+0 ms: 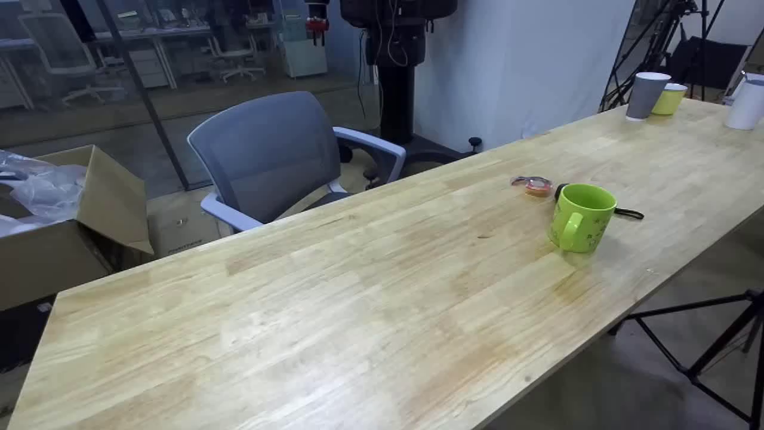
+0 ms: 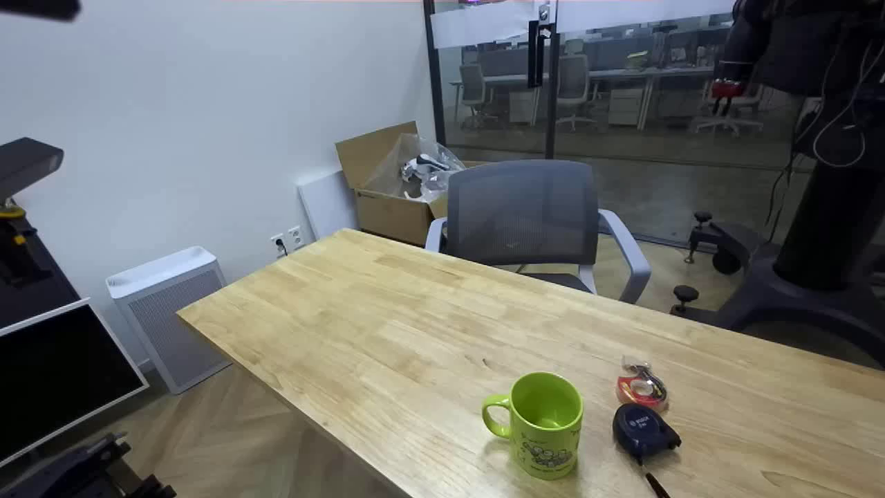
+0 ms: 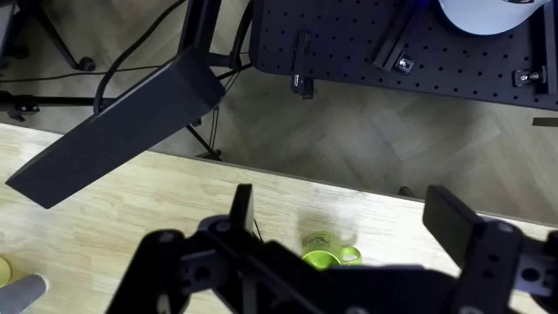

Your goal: Move the mug to the left side of the table

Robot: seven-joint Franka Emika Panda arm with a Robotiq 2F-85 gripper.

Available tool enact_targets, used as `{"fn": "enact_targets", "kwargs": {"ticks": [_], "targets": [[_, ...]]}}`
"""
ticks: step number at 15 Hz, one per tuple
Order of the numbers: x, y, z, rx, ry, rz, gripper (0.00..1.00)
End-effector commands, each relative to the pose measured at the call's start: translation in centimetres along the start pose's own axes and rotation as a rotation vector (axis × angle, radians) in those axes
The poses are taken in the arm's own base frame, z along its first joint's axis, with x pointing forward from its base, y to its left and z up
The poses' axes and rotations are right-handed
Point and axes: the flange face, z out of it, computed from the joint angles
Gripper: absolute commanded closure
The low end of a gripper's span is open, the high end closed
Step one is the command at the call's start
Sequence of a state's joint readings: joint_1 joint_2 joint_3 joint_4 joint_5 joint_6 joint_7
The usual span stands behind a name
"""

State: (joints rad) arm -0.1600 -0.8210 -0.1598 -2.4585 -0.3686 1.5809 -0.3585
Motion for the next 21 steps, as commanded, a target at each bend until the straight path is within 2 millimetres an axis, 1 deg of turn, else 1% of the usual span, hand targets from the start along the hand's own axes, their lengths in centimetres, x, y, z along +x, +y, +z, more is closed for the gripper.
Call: {"fn": "enact_targets", "kwargs": {"ticks": [1, 17, 19, 21], "targets": [[0.0, 0.0, -0.1, 0.0, 0.001, 0.0, 0.0], [0.0, 0.0, -0.2, -0.001, 0.004, 0.001, 0.0], [0.4, 0.1, 0.0, 0.015, 0.029, -0.003, 0.0], [1.6, 0.1, 0.3, 0.027, 0.067, -0.014, 0.0]]}}
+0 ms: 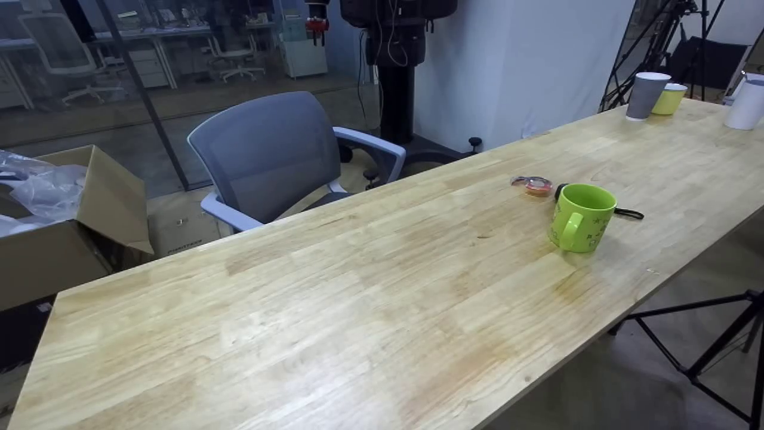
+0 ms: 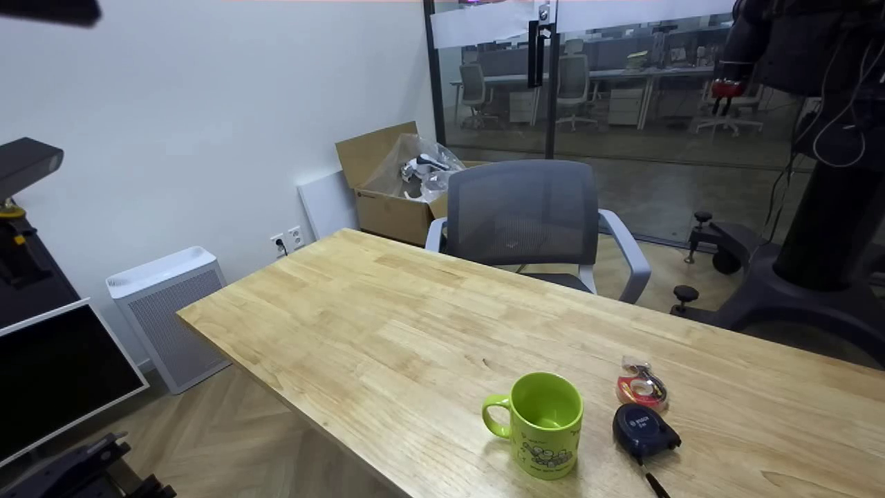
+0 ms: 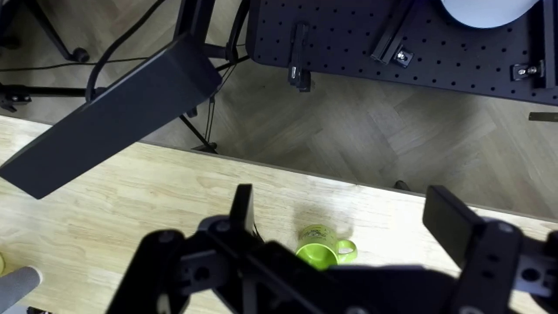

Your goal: Move the mug to the left side of the table

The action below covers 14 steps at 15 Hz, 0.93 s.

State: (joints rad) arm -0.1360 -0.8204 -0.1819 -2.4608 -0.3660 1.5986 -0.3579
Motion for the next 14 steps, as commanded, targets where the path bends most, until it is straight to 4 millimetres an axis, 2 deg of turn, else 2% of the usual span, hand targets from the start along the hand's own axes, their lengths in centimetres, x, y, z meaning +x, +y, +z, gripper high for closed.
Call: {"fn": "enact_targets", "kwargs": {"ticks": [1, 6, 9, 14], "targets": [[1.9, 0.0, 0.5, 0.008, 0.063, -0.005, 0.0], [5.1, 0.3, 2.5, -0.001, 0.182, -0.003, 0.0], [7.1, 0.8, 4.7, 0.027, 0.199, 0.01, 0.0], [10.1, 1.1, 9.4, 0.217, 0.133, 0.027, 0.0]]}}
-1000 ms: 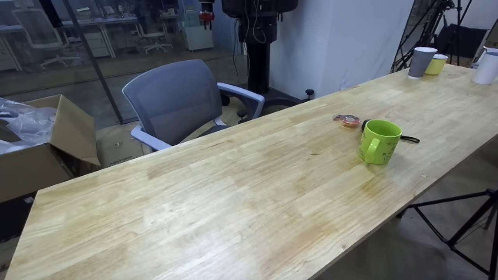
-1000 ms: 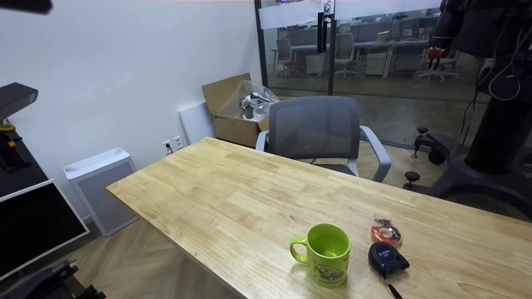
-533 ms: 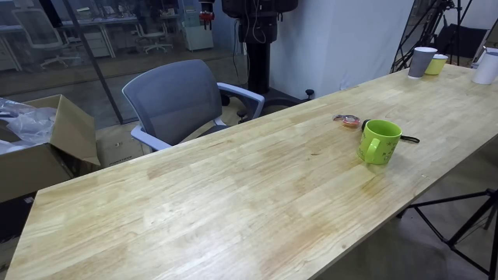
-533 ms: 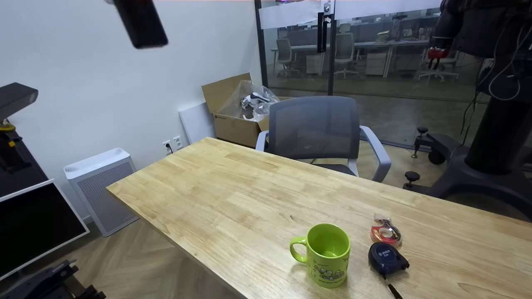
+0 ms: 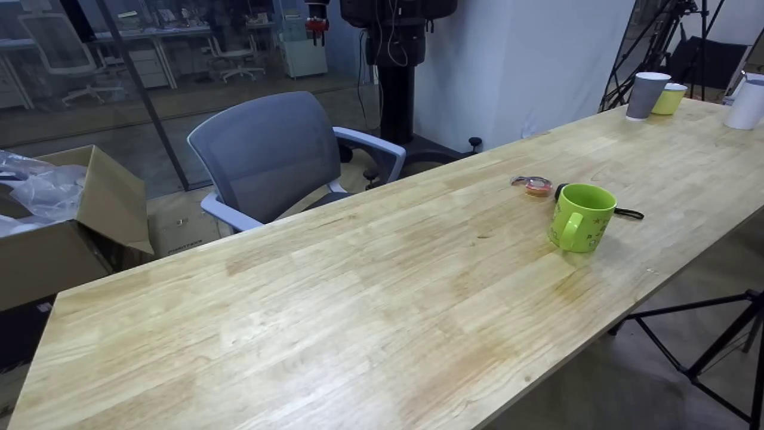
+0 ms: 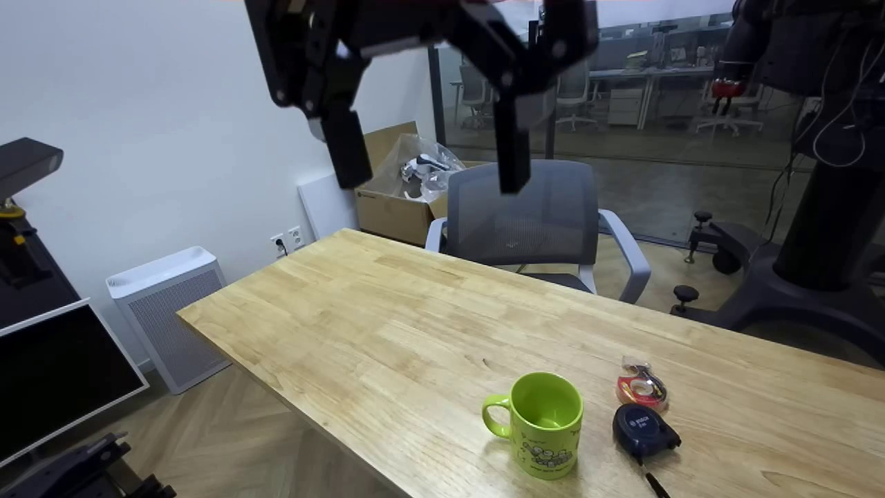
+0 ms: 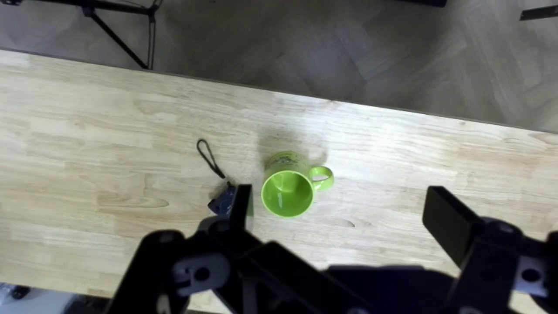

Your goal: Move the mug to the left side of the table

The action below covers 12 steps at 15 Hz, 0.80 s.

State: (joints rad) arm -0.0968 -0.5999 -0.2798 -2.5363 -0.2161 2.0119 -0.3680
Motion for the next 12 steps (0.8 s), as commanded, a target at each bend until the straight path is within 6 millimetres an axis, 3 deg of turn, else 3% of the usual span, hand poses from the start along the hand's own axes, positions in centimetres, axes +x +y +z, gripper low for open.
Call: {"fn": "enact_targets", "kwargs": {"ticks": [1, 7, 12], "targets": [[1.9, 1.0, 3.3, 0.098, -0.052, 0.042, 0.0], [4.3, 3.6, 8.7, 0.085, -0.104, 0.134, 0.0], [7.0, 7.9, 10.9, 0.007, -0.092, 0.205, 0.0]]}}
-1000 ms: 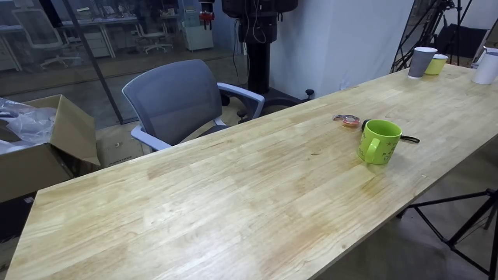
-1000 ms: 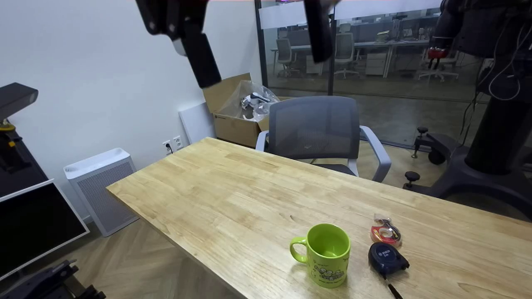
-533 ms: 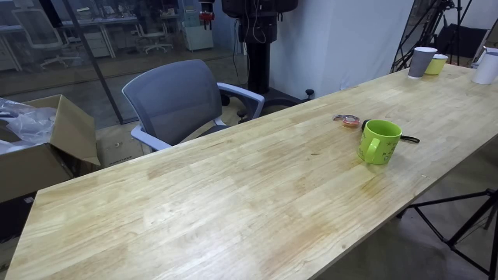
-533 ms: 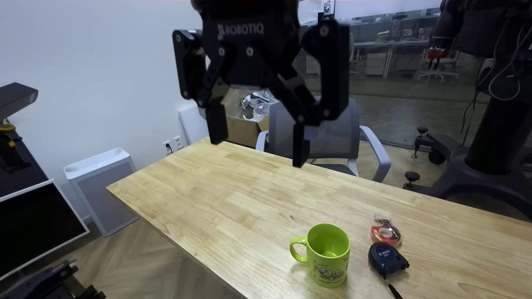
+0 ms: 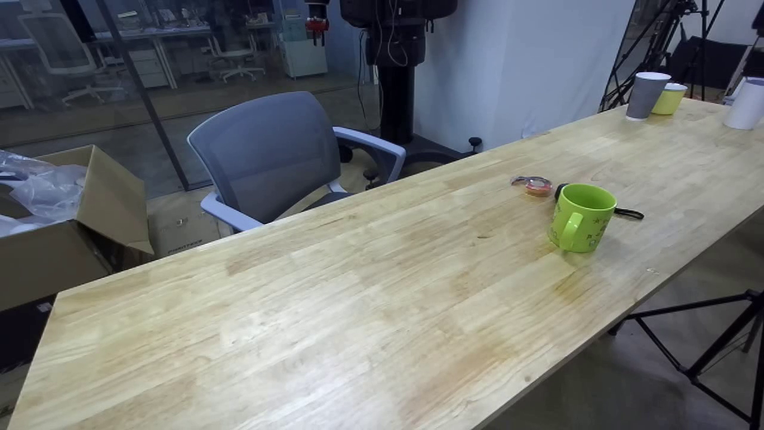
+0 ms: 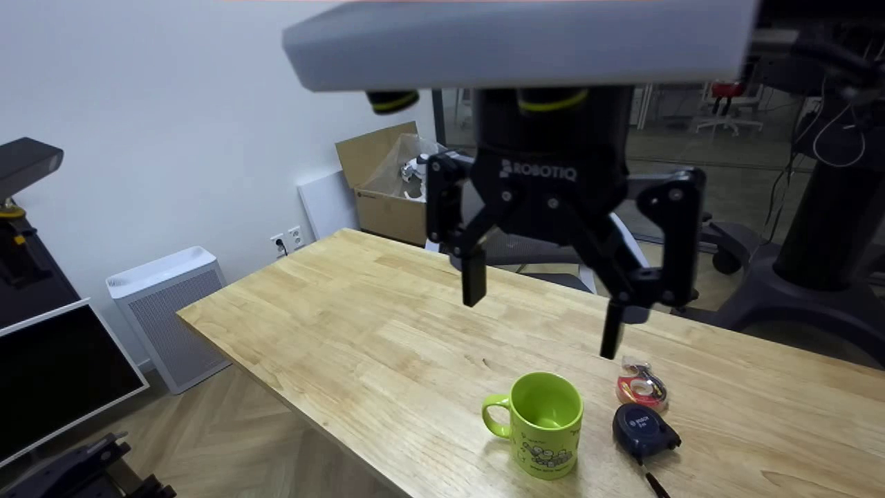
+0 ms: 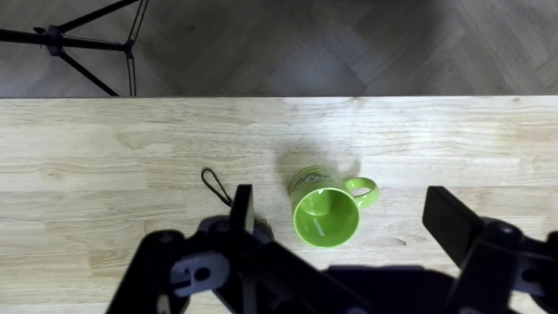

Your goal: Move the mug to the left side of the table

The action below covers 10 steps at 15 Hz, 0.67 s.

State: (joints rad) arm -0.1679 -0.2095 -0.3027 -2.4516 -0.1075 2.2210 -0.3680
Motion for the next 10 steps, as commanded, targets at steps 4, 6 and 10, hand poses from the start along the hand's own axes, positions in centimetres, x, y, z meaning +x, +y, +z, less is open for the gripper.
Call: {"fn": "enact_targets", "kwargs": {"ticks": [4, 6, 10], "targets": [[1.7, 2.0, 1.0, -0.029, -0.017, 0.021, 0.0], [1.6, 1.8, 1.0, -0.028, -0.019, 0.017, 0.0], [1.6, 1.7, 1.0, -0.027, -0.017, 0.016, 0.0]]}}
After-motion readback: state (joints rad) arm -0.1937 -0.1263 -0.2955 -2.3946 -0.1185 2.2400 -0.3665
